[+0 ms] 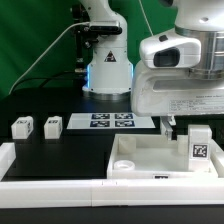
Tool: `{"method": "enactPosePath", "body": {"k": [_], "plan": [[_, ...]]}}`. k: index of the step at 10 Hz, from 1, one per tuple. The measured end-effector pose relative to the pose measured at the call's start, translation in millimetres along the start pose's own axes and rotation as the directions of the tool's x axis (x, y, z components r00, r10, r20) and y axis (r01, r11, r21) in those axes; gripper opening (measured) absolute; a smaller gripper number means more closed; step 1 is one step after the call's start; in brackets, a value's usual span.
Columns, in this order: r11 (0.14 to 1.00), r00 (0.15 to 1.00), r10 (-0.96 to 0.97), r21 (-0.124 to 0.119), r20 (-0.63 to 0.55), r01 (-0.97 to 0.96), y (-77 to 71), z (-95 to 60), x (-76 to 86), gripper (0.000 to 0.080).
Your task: Assemble one leg
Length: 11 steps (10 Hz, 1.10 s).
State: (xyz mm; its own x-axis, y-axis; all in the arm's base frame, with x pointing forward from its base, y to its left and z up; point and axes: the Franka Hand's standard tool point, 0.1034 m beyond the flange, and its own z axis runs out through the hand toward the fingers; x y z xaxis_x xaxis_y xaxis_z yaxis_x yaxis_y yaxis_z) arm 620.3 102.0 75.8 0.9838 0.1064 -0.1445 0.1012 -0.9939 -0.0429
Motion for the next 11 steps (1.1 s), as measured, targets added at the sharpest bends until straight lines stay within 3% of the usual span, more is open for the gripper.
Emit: {"method": "enactPosePath", "body": {"k": [8, 9, 10, 11], "plan": [[1.000, 1.000, -0.011, -0.005, 0.001, 0.011, 4.8, 2.5, 0.3, 0.0626], [1.000, 1.000, -0.011, -0.005, 0.001, 0.011, 4.8, 2.6, 0.3, 0.0431], [1.000, 1.000, -0.011, -0.005, 0.001, 0.011, 4.9, 2.7, 0.2, 0.0287], [1.000, 1.000, -0.011, -0.005, 0.001, 0.011, 4.9, 2.7, 0.2, 0.0287]]}}
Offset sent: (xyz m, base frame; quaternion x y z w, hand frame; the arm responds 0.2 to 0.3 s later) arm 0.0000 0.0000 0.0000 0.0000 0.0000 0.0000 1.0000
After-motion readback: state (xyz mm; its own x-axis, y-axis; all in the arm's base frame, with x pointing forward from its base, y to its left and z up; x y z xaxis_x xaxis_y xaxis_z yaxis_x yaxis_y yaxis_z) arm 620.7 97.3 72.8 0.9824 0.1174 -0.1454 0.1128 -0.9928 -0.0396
